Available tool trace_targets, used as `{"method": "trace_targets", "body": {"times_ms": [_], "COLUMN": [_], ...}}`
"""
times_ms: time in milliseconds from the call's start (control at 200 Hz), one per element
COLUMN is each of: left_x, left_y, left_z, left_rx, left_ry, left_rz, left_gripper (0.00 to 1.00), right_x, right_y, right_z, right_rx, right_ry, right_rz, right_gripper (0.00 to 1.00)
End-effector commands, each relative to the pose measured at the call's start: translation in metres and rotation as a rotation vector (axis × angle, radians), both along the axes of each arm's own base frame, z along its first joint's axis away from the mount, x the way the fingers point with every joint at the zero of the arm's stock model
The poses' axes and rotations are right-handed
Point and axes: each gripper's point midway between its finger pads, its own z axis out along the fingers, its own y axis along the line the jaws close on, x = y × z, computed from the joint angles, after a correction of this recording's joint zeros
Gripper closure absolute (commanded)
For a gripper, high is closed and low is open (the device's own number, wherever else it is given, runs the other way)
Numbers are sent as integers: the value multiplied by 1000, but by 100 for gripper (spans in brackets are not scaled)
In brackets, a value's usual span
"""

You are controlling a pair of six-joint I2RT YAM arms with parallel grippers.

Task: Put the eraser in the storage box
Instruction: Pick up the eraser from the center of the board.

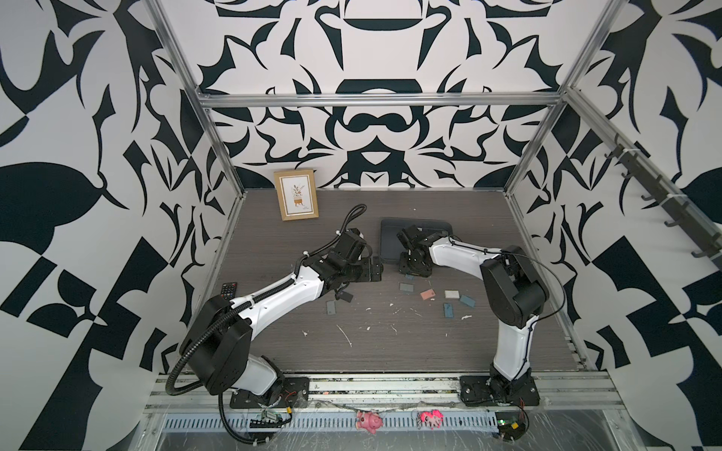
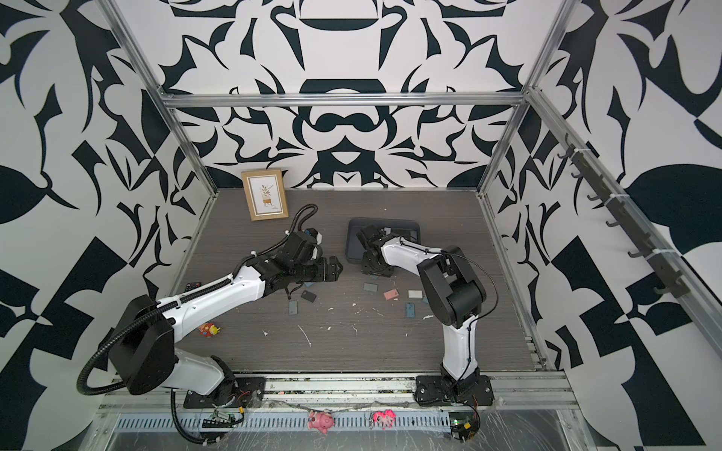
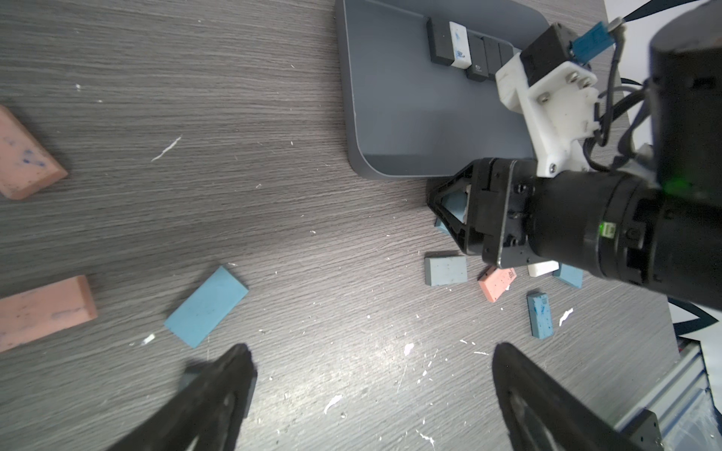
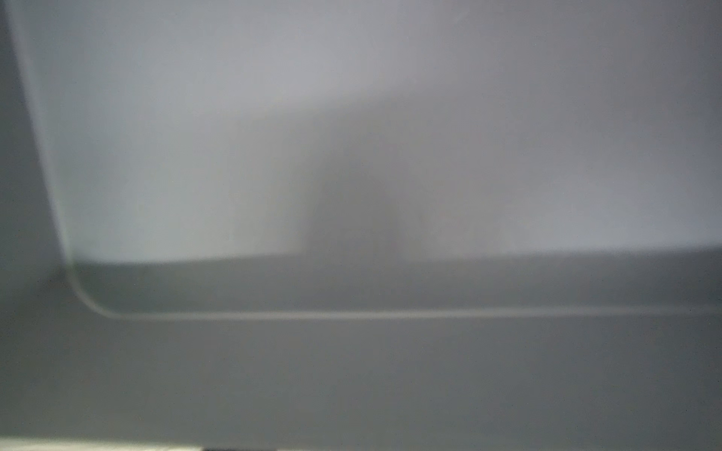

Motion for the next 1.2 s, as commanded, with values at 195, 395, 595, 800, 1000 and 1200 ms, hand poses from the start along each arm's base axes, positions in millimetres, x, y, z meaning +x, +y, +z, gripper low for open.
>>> {"method": "trace_targets", "body": {"times_ms": [195,395,595,800,1000,1200], "left_x": [-3,-6,-9,-11,-10,-11], "left_y": [-2,-3,0,1,0,1], "left_z": [6,7,6,6,6,5], "left_rx": [-37,-76,-77,-81,-92,-95], "left_ry": [-17,-18,-16,-13,-8,-4], "left_rz": [-8,-2,-1,3,2,7], "left_gripper": [1,1,1,1,1,1], "right_x": [-9,-15,-12,-12,-15,-18], "right_y": [-6,-8,-7,-4,-4,-10], "right_z": [15,8,2,4,3,2], "right_rx": [-68,-73,-78,-78,-87,-128], "right_ry": [-13,1,5,-2,3,1], "right_rz": [29,21,28,49,68,67], "right_gripper": [49,52,53,58,71,70]}}
